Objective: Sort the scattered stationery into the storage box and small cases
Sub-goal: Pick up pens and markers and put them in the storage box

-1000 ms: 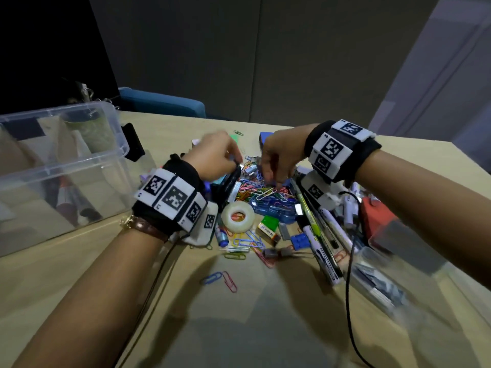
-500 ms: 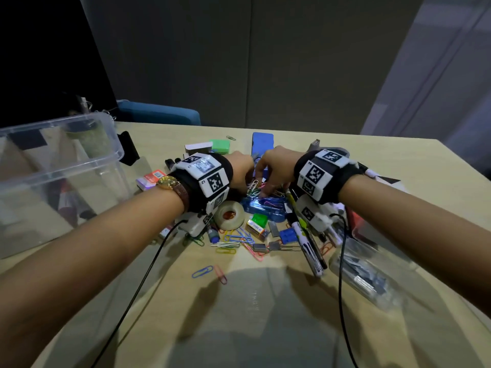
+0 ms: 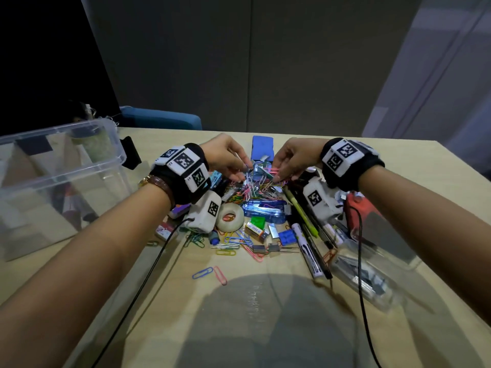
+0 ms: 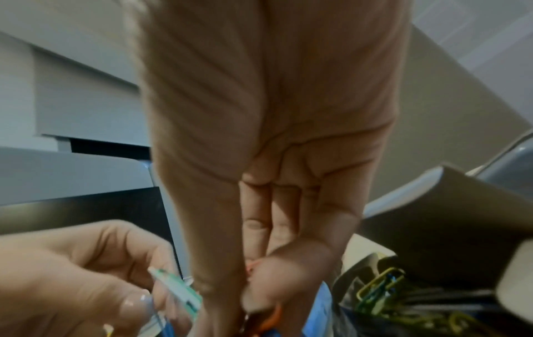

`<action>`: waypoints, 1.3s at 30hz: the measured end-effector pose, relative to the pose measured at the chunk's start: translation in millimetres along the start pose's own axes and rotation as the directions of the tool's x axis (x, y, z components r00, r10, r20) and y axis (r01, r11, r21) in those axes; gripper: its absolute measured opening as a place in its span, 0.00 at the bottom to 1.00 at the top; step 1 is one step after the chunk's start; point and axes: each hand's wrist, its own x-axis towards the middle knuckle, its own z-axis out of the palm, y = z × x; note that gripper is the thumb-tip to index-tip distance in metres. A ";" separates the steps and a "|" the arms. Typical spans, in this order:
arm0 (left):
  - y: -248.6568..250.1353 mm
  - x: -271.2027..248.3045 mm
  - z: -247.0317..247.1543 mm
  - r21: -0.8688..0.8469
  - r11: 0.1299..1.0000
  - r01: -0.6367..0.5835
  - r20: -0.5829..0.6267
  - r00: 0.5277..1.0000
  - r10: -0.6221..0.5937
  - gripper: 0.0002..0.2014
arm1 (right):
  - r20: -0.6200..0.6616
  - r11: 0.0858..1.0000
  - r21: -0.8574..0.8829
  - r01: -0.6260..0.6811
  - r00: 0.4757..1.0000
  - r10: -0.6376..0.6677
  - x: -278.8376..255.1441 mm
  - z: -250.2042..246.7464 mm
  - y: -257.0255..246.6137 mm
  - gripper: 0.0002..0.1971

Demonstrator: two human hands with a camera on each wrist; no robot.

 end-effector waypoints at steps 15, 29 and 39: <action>20.3 1.6 16.5 -0.325 0.946 0.003 -0.104 0.994 -0.039 0.11 | -0.042 0.943 0.325 0.070 0.997 -0.059 -9.3 -7.6 -9.2 0.10; 6.9 -9.6 -1.9 -0.627 0.777 -0.059 -0.207 0.974 -0.093 0.04 | -0.062 0.847 0.530 0.043 0.998 -0.012 -6.3 -16.6 -14.3 0.16; -39.5 -30.0 -31.6 -0.737 0.642 -0.212 -0.395 0.906 -0.155 0.07 | -0.118 0.843 0.536 0.031 0.992 0.039 11.4 -17.7 -27.3 0.08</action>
